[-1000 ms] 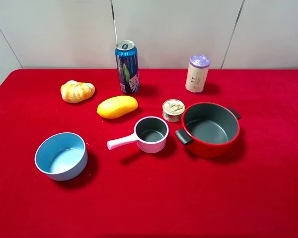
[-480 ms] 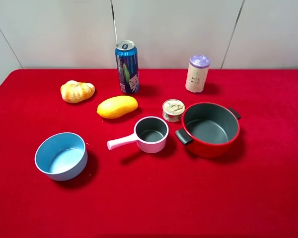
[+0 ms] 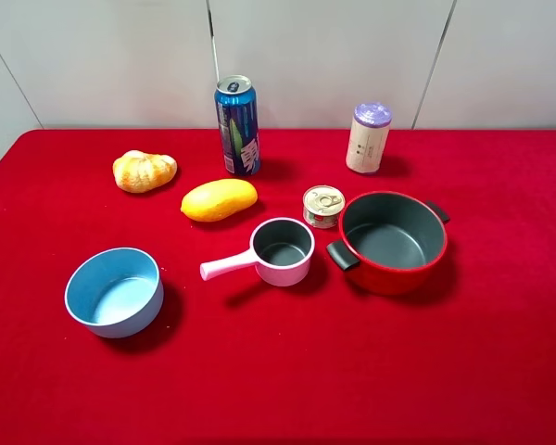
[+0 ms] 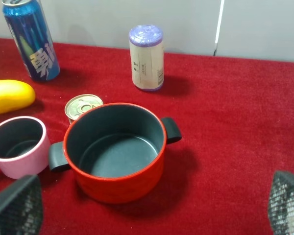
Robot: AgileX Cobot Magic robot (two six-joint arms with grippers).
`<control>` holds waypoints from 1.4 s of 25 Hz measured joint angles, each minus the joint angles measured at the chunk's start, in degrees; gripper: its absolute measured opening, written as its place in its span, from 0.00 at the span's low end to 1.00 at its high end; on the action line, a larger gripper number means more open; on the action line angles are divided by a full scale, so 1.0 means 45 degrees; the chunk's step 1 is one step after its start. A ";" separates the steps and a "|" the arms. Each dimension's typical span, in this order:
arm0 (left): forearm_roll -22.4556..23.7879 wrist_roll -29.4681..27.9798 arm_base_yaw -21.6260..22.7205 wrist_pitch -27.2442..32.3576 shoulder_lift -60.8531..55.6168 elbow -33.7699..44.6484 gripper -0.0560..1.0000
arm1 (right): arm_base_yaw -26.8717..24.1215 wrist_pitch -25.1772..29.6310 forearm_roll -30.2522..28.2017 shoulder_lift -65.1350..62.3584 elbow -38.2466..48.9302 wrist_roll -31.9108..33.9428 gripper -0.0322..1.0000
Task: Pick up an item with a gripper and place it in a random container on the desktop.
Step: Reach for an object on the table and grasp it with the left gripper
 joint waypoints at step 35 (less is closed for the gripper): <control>-0.0052 0.2597 -0.0089 -0.6122 0.9778 -0.0840 0.99 | 0.0000 0.0000 0.0000 0.0000 0.0000 0.0000 0.70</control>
